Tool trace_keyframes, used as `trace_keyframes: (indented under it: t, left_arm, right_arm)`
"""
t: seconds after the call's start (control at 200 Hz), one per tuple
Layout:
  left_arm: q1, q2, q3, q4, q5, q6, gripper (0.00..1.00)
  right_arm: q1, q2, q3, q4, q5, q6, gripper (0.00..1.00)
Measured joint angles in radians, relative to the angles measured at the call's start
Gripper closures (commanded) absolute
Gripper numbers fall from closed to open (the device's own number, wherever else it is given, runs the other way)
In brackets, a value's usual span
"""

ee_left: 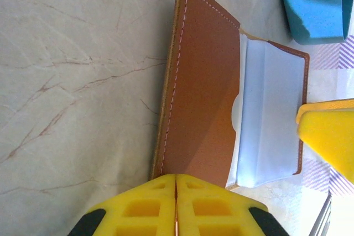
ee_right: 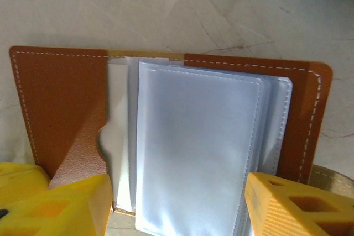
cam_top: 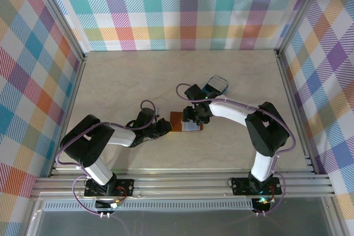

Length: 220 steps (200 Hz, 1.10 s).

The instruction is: Put the credit cards into the card holder

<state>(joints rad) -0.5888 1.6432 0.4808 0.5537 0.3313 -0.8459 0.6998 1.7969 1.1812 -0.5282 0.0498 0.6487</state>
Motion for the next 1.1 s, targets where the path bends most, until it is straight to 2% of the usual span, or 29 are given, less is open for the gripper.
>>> trace_keyframes:
  t: [0.475, 1.1]
  left_arm:
    - [0.000, 0.005, 0.000, 0.007, 0.005, 0.000, 0.90]
    - [0.000, 0.014, 0.000, 0.024, 0.013, -0.003, 0.90]
  right_arm:
    - [-0.020, 0.011, -0.029, 0.061, -0.090, 0.009, 0.38]
    - [-0.066, 0.007, -0.116, 0.267, -0.253, 0.119, 0.38]
